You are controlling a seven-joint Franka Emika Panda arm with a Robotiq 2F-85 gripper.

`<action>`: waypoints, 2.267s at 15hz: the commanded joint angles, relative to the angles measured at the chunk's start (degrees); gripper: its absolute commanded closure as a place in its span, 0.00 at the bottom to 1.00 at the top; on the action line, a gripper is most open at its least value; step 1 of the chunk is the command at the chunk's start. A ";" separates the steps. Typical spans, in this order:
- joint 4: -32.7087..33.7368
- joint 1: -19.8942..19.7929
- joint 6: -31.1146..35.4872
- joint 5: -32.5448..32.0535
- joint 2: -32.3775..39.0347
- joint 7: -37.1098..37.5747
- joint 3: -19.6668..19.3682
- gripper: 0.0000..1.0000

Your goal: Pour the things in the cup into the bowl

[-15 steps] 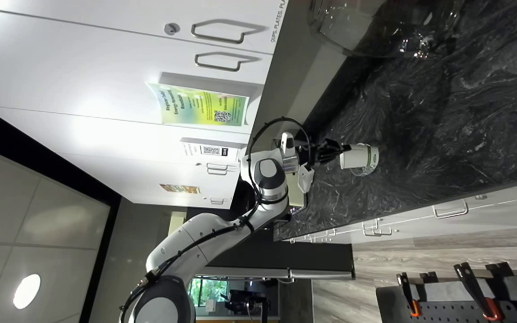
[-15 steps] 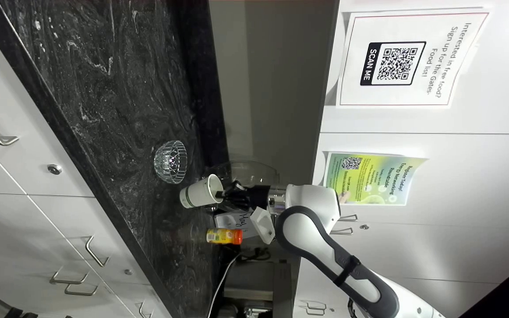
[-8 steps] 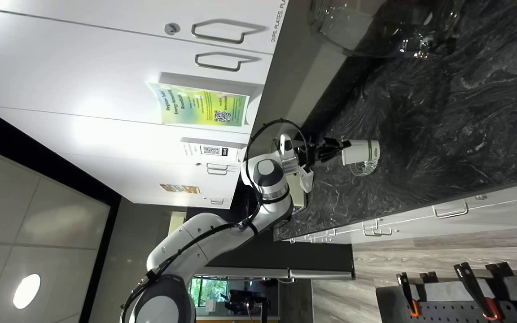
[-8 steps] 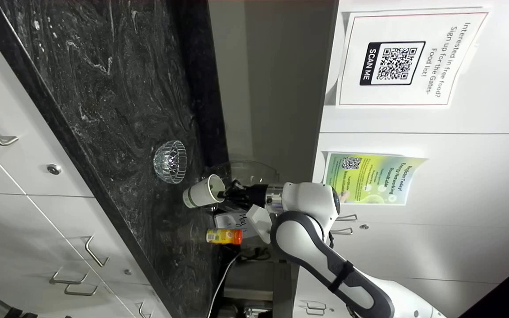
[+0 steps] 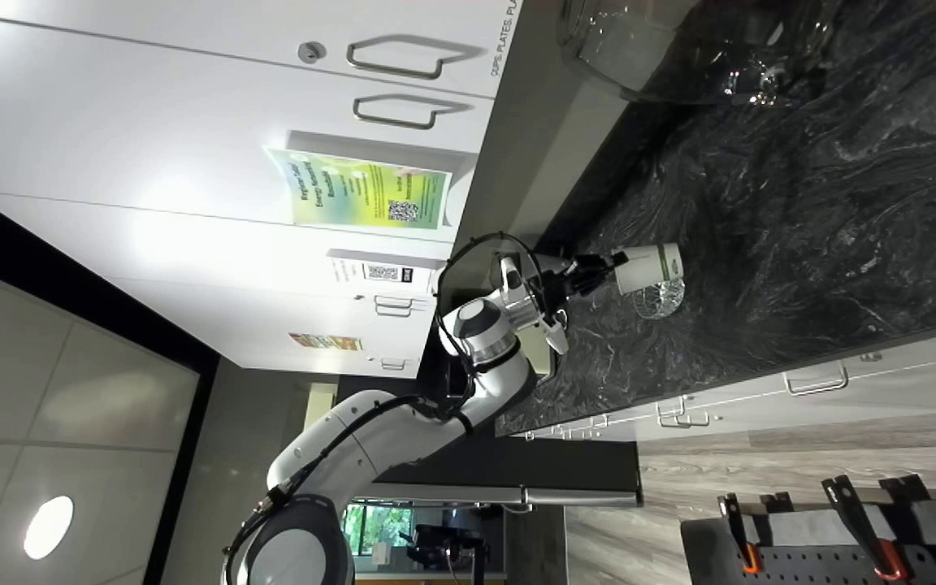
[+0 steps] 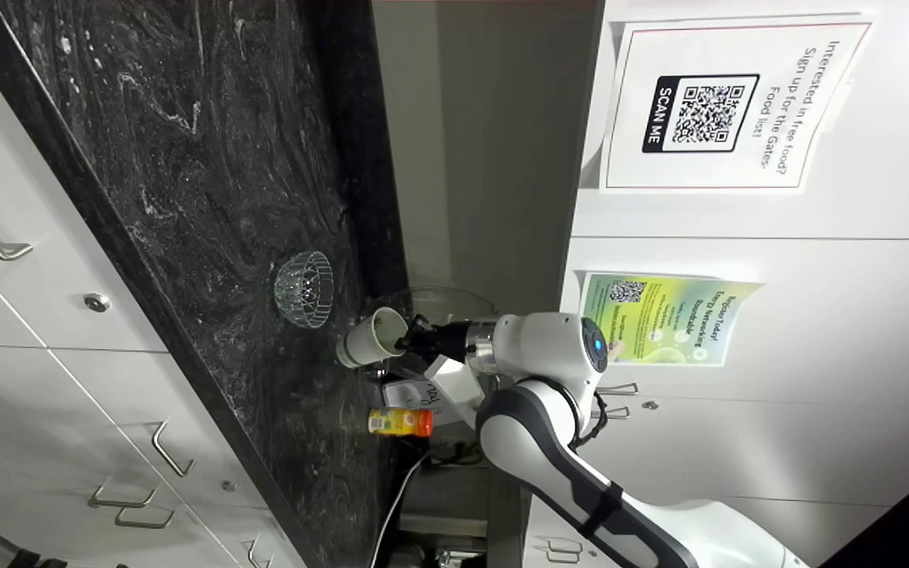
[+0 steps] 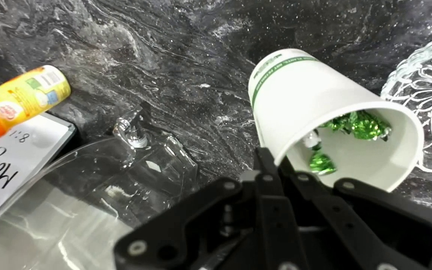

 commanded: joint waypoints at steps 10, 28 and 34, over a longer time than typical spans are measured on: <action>7.32 4.18 -23.49 -13.63 5.58 17.24 7.59 0.99; 15.78 7.41 -35.23 -15.86 16.72 19.02 9.90 0.96; 16.16 8.70 -37.51 -17.04 17.19 20.21 9.92 0.99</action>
